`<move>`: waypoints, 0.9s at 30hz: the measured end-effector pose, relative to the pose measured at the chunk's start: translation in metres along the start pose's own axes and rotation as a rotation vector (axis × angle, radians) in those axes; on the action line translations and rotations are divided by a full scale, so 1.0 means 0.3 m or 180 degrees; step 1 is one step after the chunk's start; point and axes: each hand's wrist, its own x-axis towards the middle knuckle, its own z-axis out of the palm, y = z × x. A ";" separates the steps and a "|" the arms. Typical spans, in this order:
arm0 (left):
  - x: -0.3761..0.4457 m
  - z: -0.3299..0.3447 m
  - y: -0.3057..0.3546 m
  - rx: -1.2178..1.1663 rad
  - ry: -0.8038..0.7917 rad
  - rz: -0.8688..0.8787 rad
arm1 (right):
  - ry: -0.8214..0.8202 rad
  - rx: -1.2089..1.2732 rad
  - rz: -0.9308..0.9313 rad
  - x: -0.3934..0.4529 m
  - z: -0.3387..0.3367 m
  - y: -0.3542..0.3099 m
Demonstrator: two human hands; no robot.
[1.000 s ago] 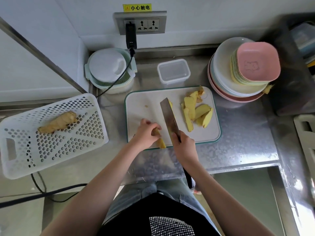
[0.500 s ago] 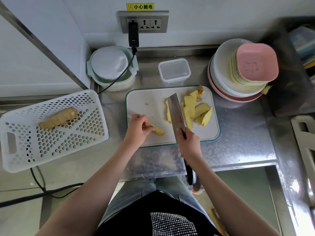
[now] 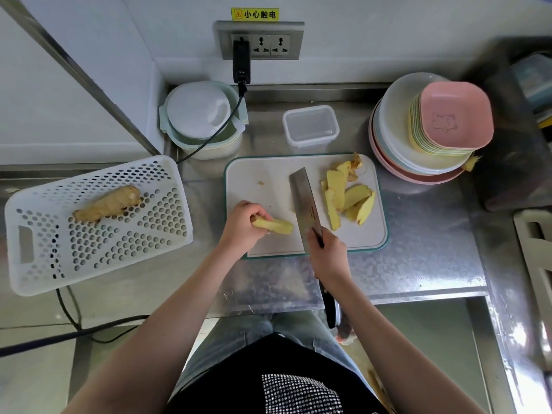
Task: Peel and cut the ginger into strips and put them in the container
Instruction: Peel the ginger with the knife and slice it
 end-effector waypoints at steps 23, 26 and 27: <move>-0.029 0.106 -0.015 -0.1096 0.0329 -0.0779 | 0.0051 0.0113 0.0035 -0.027 0.092 0.009; -0.015 0.116 -0.028 -0.1673 0.0270 -0.1125 | 0.0026 0.0081 -0.0028 -0.030 0.097 0.003; -0.013 0.118 -0.031 -0.1697 0.0281 -0.1141 | 0.0023 0.0086 -0.0016 -0.030 0.097 0.003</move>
